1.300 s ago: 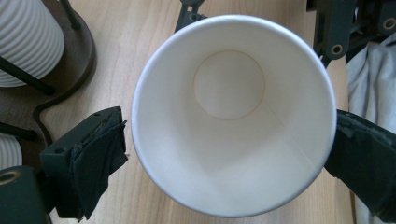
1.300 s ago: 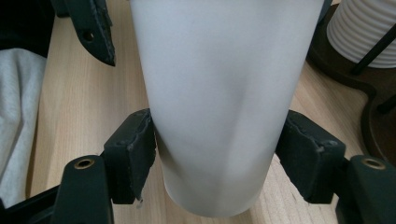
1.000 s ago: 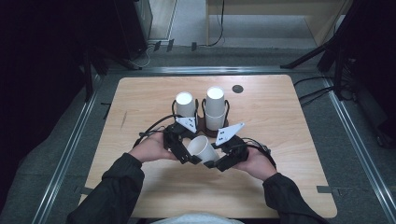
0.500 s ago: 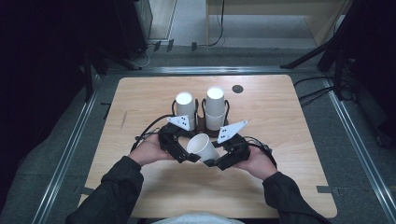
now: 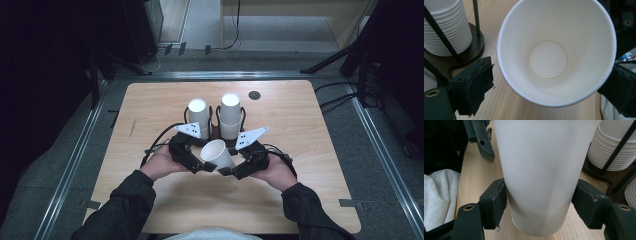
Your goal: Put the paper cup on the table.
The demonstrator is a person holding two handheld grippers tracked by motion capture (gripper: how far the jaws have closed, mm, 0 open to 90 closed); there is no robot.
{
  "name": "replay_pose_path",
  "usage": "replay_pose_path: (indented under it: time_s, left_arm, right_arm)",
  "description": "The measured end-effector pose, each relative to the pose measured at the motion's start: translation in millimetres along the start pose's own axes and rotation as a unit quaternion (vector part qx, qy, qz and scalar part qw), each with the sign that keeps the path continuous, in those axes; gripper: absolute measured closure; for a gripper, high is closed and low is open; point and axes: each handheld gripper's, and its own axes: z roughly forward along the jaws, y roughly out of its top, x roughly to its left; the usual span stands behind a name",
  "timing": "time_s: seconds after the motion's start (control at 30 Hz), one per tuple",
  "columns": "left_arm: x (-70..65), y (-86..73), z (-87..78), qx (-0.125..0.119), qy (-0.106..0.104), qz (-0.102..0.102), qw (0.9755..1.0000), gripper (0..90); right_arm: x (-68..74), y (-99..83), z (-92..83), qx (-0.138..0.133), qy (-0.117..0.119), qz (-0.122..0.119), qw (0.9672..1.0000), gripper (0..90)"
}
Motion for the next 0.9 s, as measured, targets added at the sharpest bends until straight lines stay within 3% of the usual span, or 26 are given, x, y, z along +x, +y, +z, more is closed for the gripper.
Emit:
replay_pose_path:
  time_s: [0.13,0.3,0.5,0.9]
  left_arm:
    - [0.2,0.4,1.2,-0.008,-0.002,-0.005,1.0000,5.7]
    - [0.6,1.6,0.1,-0.034,-0.012,-0.021,0.9991,6.9]
    - [0.1,1.6,-0.4,-0.055,-0.025,-0.027,0.9978,16.4]
    - [-2.3,3.1,0.1,-0.044,-0.009,-0.018,0.9988,22.9]
  right_arm:
    - [-0.4,0.9,0.3,-0.005,0.003,0.001,1.0000,31.2]
    - [0.3,1.0,2.9,-0.005,0.006,-0.002,1.0000,31.2]
    - [0.6,1.9,3.7,-0.008,0.010,0.002,0.9999,31.1]
    - [0.0,1.3,3.7,-0.005,0.006,0.006,1.0000,31.5]
